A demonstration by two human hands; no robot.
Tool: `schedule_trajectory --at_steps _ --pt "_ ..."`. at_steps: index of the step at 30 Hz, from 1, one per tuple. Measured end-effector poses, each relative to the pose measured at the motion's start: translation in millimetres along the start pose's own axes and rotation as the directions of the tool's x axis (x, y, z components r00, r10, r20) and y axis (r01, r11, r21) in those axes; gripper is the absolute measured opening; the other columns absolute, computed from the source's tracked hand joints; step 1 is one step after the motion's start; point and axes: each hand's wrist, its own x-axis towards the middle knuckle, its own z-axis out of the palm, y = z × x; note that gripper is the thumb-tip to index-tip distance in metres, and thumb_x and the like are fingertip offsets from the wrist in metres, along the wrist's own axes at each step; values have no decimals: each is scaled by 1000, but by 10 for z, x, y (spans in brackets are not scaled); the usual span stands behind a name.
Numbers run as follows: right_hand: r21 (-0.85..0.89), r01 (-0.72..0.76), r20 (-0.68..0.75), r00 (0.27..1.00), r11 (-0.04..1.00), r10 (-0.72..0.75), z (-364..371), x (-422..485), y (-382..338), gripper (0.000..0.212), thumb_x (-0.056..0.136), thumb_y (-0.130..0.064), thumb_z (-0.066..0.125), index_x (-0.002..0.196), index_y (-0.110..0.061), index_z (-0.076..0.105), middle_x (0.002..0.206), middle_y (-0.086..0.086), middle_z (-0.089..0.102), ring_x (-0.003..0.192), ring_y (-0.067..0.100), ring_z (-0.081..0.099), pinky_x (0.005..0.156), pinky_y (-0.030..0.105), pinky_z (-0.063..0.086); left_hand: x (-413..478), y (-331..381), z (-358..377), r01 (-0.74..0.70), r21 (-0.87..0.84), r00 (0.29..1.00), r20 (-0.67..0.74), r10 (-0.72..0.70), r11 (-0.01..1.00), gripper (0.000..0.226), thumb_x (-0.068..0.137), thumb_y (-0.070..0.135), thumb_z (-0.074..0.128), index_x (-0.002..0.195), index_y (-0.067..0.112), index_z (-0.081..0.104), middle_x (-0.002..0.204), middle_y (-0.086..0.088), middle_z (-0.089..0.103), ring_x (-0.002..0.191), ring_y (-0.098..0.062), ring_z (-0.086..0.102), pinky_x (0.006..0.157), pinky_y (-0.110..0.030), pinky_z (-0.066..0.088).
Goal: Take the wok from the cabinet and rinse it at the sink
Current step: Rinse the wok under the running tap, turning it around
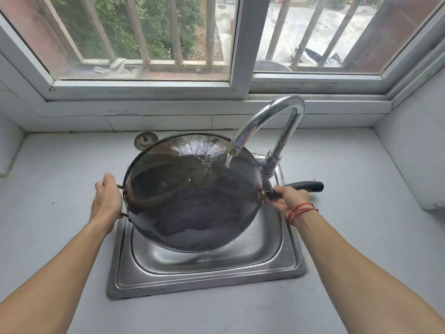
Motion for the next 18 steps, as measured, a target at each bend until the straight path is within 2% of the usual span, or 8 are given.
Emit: schedule_trajectory --at_steps 2,4,6,8,11,13,18 --pt "-12 9 -19 1000 1000 -9 -75 4 -19 10 85 12 62 83 4 57 77 18 65 73 29 69 55 38 60 -26 25 61 -7 15 1000 15 6 1000 61 89 55 13 119 12 44 121 -19 51 108 -42 50 90 -58 50" --pt "-12 10 -39 999 1000 -10 -166 25 -24 9 85 12 62 83 4 57 80 20 65 77 30 69 66 42 60 -57 55 128 -24 24 999 33 23 999 63 88 55 13 119 11 45 121 -17 51 108 -42 50 94 -62 48" --pt "-9 2 -60 998 1000 -2 -259 43 -27 8 85 11 62 88 5 58 83 21 66 81 32 70 75 46 60 -79 80 200 -48 32 998 47 47 998 65 89 55 12 122 10 46 126 -17 50 110 -41 49 97 -59 46" --pt "-3 -7 -81 997 1000 7 -340 52 -21 10 85 11 62 93 5 58 83 19 67 79 31 70 74 45 60 -113 104 264 -60 48 997 57 57 997 67 92 55 12 129 10 45 132 -16 49 113 -39 48 96 -52 42" --pt "-2 -12 -97 995 1000 11 -438 35 -9 8 86 12 59 87 4 57 79 18 65 75 29 68 74 45 59 -159 134 353 -79 62 995 66 75 995 65 96 51 12 134 9 44 137 -17 48 117 -38 47 92 -48 36" --pt "-2 -14 -112 994 1000 14 -490 30 3 10 87 12 58 82 3 56 78 18 64 76 30 68 76 46 58 -190 154 399 -88 65 994 75 83 994 65 97 50 13 138 9 43 141 -18 47 122 -39 46 93 -47 33" --pt "-6 -18 -129 991 1000 17 -596 55 30 9 87 12 57 81 6 58 77 19 65 78 33 68 76 48 58 -202 165 485 -108 67 991 90 102 992 63 96 49 13 137 11 45 137 -15 48 119 -35 47 95 -48 34"
